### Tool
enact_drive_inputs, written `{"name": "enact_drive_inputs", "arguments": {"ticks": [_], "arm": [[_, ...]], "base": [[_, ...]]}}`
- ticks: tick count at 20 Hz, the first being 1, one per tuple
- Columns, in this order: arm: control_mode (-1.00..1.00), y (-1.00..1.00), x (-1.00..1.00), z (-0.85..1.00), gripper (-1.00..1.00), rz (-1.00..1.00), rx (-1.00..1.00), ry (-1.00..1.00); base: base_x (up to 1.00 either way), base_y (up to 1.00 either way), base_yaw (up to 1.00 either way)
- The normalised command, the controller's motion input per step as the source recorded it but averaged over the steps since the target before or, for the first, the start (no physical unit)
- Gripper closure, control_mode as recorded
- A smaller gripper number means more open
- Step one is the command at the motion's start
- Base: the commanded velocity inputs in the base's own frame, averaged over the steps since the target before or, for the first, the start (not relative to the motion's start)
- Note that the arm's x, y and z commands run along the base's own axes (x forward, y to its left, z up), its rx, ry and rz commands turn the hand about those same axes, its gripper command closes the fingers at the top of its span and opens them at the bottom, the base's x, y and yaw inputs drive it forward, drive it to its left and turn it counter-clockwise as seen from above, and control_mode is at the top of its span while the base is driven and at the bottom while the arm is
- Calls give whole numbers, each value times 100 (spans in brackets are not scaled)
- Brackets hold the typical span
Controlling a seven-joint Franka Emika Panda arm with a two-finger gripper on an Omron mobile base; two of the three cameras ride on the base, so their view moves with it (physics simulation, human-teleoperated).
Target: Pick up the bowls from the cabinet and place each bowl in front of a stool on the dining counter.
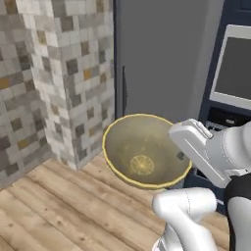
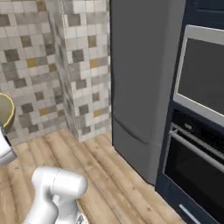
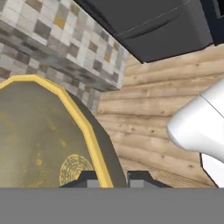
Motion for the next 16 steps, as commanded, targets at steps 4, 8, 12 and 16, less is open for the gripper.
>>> {"name": "enact_drive_inputs", "arguments": {"ticks": [4,8,12,16], "arm": [[100,0,0,0,100,0,0,0],[100,0,0,0,100,0,0,0],[100,0,0,0,100,0,0,0],[100,0,0,0,100,0,0,0]], "base": [[7,1,78],[6,0,83],[2,0,87],[9,0,87]]}}
